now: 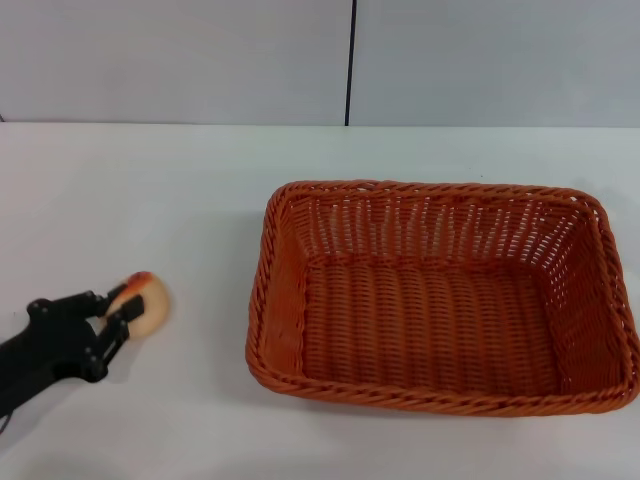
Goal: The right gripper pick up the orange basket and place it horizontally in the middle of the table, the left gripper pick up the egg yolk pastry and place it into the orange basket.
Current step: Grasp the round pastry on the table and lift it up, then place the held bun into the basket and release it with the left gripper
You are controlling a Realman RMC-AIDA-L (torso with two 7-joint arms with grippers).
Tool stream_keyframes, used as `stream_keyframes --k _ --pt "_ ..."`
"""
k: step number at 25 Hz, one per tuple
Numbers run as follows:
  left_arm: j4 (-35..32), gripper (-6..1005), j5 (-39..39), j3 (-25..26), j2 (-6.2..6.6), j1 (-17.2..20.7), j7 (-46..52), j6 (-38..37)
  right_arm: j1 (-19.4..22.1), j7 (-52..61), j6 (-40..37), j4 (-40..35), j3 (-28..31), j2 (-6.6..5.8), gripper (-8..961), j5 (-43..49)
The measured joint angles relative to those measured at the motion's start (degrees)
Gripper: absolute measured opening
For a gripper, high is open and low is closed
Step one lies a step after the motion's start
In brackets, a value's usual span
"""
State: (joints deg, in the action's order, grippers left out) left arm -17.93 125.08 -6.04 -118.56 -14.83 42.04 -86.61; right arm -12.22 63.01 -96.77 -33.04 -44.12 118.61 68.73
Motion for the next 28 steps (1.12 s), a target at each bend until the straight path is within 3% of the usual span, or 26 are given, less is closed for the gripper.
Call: stream_keyframes --k 3,8,10,13,18,20,28 --pt "-0.1 218 -0.6 2.0 0.22 0.1 0.3 -3.3 0.0 0.0 0.0 0.0 0.0 0.04 430 0.0" --pt "-0.8 143 -1.8 7.2 0.59 -0.7 1.1 -15.8 -0.1 0.0 -0.5 0.0 0.0 0.04 431 0.0" --pt "-0.9 125 -2.7 7.5 0.59 -2.6 2.0 -21.5 -0.2 0.0 -0.5 0.0 0.0 0.04 432 0.0" --pt "-0.3 107 -2.6 7.0 0.4 -4.4 3.0 -23.5 -0.4 0.0 -0.6 0.0 0.0 0.04 432 0.0" --pt "3.7 80 -2.2 1.8 0.03 -8.8 3.2 -22.0 -0.4 0.0 -1.5 -0.2 0.0 0.04 433 -0.4" --pt "8.3 72 -2.2 -1.2 -0.05 -11.6 0.7 -18.4 -0.4 0.0 -2.1 -0.3 0.0 0.04 434 -0.5" --pt "17.5 90 -2.1 -6.5 -0.17 -15.2 -5.7 -11.5 0.1 0.0 -2.8 -0.6 0.1 -0.01 435 -0.5"
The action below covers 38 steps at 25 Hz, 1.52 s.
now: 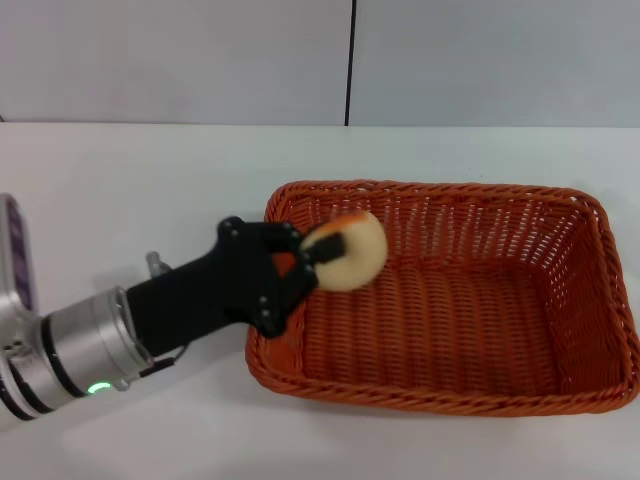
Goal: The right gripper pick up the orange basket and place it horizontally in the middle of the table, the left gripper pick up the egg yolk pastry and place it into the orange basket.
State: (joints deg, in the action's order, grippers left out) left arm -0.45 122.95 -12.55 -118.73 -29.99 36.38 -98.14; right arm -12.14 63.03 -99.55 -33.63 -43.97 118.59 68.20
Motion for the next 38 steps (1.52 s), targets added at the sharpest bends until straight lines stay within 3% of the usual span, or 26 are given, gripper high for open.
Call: stream_keyframes --k 8,15,16,18,25,30,38 --pt "1.0 124 0.0 -0.3 0.2 1.3 0.0 0.9 0.1 0.0 -0.2 0.0 0.8 -0.12 437 0.0" --pt "0.0 312 -0.8 0.9 0.46 3.9 0.0 0.8 0.4 0.0 -0.1 0.2 3.2 -0.03 438 0.1" --pt "-2.9 394 -2.0 5.8 0.58 7.9 -0.1 -0.6 0.7 0.0 0.1 0.4 3.9 0.07 438 0.2" --pt "-5.4 559 -2.6 10.6 0.6 10.8 -0.2 -2.1 1.1 0.0 0.3 1.1 5.4 0.17 439 0.2" --pt "-10.4 719 -3.8 27.4 0.69 20.1 -0.2 -5.0 2.4 -8.4 0.4 7.7 12.2 0.16 440 0.0" --pt "-10.7 810 -4.1 36.0 0.7 24.4 -1.0 -6.3 1.7 -14.7 0.7 12.9 17.3 0.08 441 -0.1" --pt "-10.4 810 -4.2 40.2 0.59 26.6 -3.0 -6.3 0.8 -18.0 1.9 15.5 19.3 0.2 750 -0.2"
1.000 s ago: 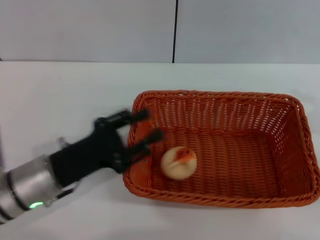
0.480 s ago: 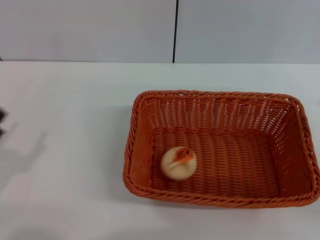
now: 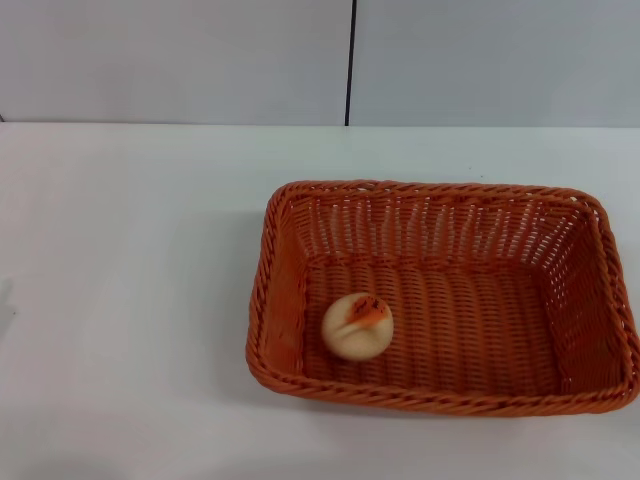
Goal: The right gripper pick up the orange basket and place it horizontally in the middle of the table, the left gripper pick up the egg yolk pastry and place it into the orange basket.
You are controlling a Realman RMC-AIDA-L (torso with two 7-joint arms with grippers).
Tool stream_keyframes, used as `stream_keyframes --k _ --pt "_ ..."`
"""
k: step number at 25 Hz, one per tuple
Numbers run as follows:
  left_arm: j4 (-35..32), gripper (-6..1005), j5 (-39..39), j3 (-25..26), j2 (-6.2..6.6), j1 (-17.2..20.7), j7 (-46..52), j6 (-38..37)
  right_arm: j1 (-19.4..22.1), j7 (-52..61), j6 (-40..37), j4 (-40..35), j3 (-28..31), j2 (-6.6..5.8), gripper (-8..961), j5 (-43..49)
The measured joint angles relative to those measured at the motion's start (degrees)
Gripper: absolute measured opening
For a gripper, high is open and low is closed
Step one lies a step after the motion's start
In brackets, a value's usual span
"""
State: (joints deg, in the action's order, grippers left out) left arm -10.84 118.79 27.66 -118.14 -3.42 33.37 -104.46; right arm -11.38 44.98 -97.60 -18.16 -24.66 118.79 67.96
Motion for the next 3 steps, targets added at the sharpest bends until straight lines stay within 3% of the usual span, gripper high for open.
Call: stream_keyframes --k 3 --pt "0.7 810 0.0 1.4 -0.13 0.0 -0.1 0.2 -0.5 -0.1 0.0 0.4 1.1 0.05 750 0.0"
